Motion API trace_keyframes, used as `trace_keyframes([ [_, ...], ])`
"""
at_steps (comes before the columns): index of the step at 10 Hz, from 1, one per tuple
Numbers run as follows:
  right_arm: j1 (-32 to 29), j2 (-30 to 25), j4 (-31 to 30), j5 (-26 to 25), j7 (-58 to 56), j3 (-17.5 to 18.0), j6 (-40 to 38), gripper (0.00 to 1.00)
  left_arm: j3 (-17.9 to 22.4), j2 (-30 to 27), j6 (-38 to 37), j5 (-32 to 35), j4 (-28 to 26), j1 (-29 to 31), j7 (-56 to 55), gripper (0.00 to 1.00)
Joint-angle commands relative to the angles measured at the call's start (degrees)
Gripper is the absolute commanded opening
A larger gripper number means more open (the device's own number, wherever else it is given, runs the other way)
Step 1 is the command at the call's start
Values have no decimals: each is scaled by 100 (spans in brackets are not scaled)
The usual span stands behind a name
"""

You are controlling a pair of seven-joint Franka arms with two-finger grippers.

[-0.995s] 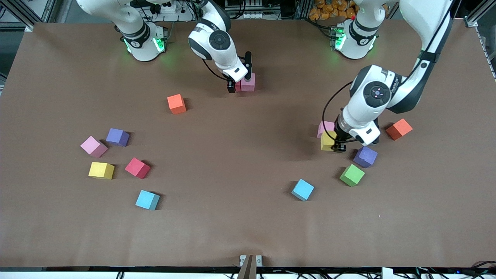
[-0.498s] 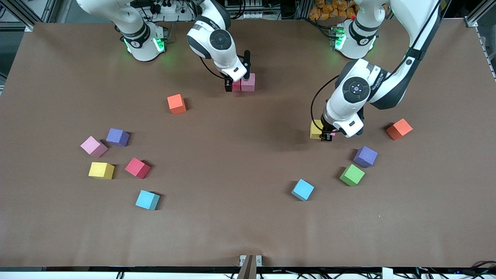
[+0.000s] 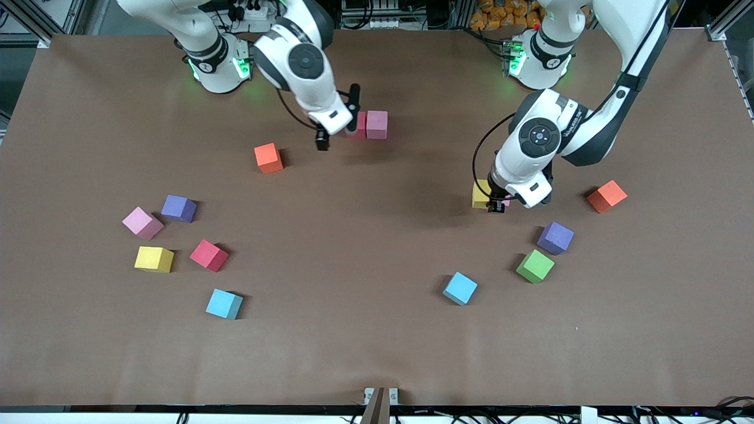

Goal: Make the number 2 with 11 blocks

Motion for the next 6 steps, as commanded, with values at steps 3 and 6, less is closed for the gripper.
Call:
trace_keyframes([
  [3,-1542,-547,-18,-182,-49,70,-262,100,-440,-83,1,27,-301,34,-700,0],
  [6,-2535,-346,342,-270,-23,17,-86,100,-1055,-74,843,27,-899,25,-1815,0],
])
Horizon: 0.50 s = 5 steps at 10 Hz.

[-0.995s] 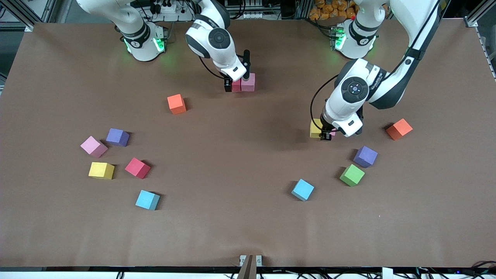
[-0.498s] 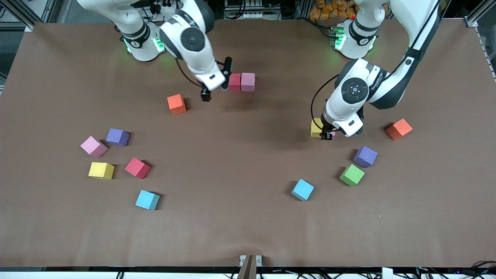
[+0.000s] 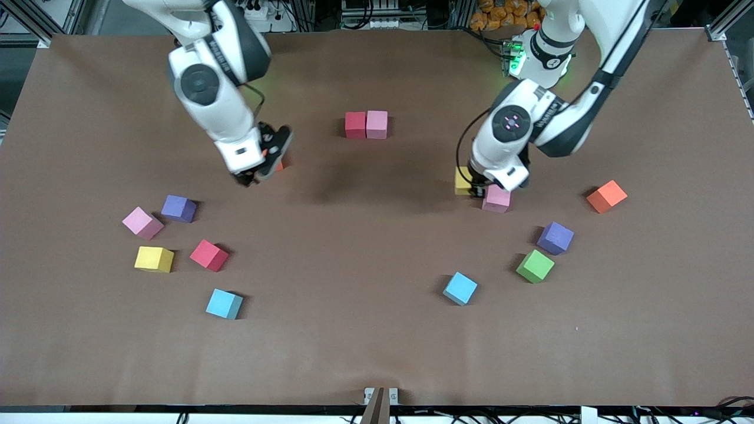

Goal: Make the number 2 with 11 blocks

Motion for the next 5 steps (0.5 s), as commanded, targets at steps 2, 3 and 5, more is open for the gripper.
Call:
trace_keyframes([
  [2,-1009,327,358,-508,10,73,189,100,-632,-75,424,27,-493,21,-993,0],
  [3,-1247,389,358,-544,-17,73,225,100,-843,-92,589,27,-703,21,-1143,0],
  [5,-1572,835,384,-553,-394,73,566,100,-1186,-84,915,27,-985,21,-1372,0],
])
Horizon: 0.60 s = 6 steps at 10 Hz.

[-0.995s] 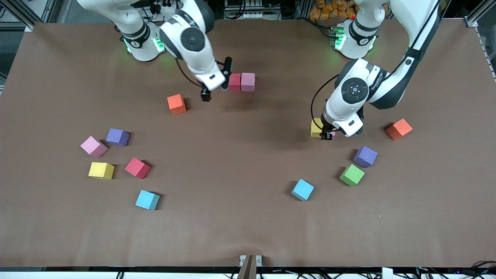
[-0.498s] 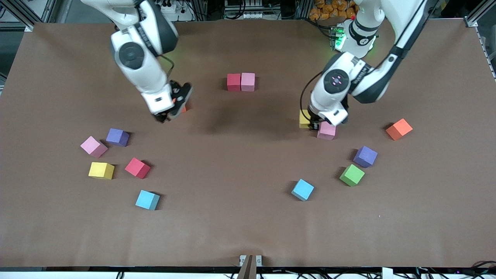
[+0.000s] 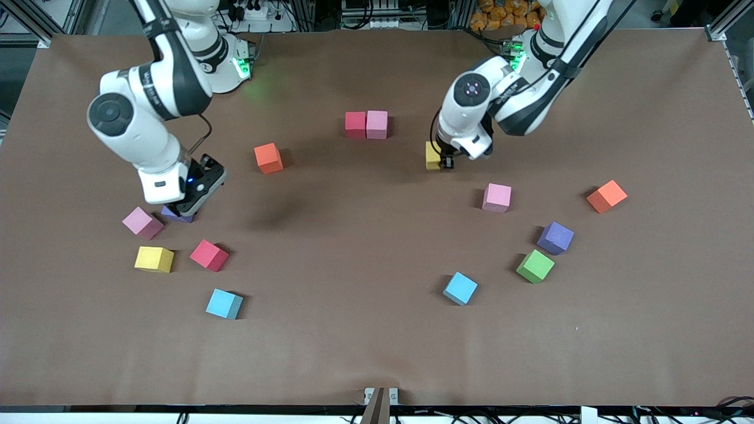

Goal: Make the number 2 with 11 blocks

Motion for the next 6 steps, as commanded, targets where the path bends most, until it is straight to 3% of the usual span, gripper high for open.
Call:
trace_keyframes([
  [1,-491,706,288,-156,-230,89,438,100,-301,-49,349,27,-264,51,-267,0],
  [3,-538,1435,1120,-620,-301,89,354,100,-406,126,402,27,-238,24,-320,0],
  [6,-564,1807,1169,-922,-372,89,597,100,-407,442,543,27,-186,-354,-794,0],
])
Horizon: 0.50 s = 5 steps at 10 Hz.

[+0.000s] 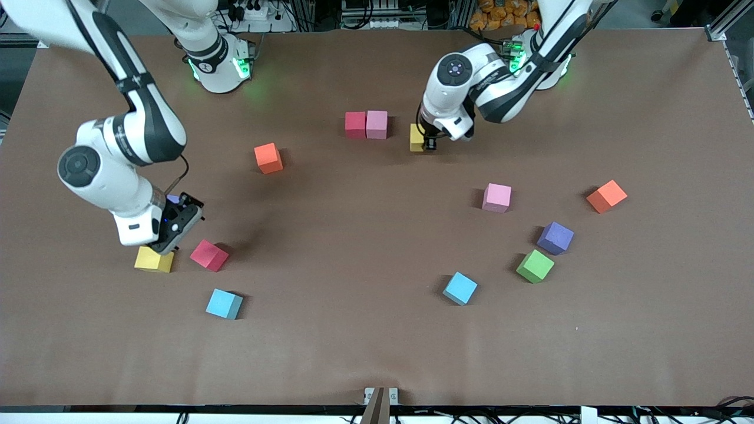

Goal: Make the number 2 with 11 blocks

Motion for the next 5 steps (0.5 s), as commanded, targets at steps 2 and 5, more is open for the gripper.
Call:
trace_keyframes([
  [2,-95,208,141,-137,-114,91,74,100,-31,372,113,36,123,-240,-461,0],
  [5,-218,286,202,-146,-379,91,91,100,-14,503,227,45,140,-547,-585,0],
])
